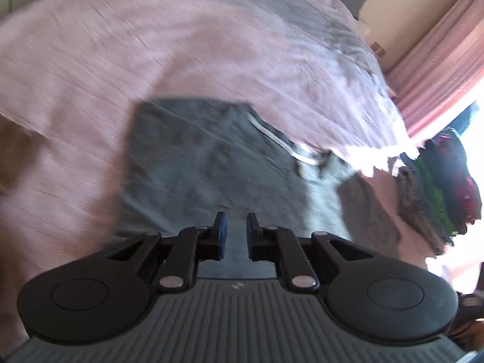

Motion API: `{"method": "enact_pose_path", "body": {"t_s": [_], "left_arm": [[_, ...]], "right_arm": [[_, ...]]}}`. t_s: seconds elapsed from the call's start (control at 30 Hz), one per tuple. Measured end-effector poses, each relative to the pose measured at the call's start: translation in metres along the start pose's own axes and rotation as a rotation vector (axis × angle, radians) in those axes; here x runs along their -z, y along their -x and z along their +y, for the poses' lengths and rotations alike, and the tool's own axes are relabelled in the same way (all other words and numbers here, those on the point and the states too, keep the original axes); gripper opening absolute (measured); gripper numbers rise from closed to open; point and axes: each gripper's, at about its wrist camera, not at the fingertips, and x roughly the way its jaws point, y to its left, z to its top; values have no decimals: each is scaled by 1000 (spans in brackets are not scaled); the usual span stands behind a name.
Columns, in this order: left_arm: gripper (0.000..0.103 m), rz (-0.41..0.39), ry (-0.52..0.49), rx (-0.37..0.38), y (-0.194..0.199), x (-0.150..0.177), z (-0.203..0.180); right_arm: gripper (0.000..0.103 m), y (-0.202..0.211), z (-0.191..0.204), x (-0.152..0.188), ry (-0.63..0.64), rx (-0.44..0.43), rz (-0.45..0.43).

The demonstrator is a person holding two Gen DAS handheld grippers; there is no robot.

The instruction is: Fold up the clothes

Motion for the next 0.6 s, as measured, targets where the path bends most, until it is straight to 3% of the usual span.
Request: {"method": "enact_pose_path", "body": {"t_s": [0.1, 0.3, 0.37, 0.43, 0.6], "left_arm": [[7, -20, -56, -80, -1, -10, 23], [6, 140, -276, -137, -34, 35, 15], [7, 122, -285, -173, -25, 48, 10], [7, 117, -222, -184, -14, 50, 8], [7, 20, -180, -147, 7, 24, -10]], "right_arm": [[101, -1, -5, 4, -19, -1, -2], [101, 1, -12, 9, -26, -9, -17], [101, 3, -21, 8, -45, -7, -34], [101, 6, -36, 6, -94, -39, -58], [101, -2, -93, -10, -361, -314, -139]]}}
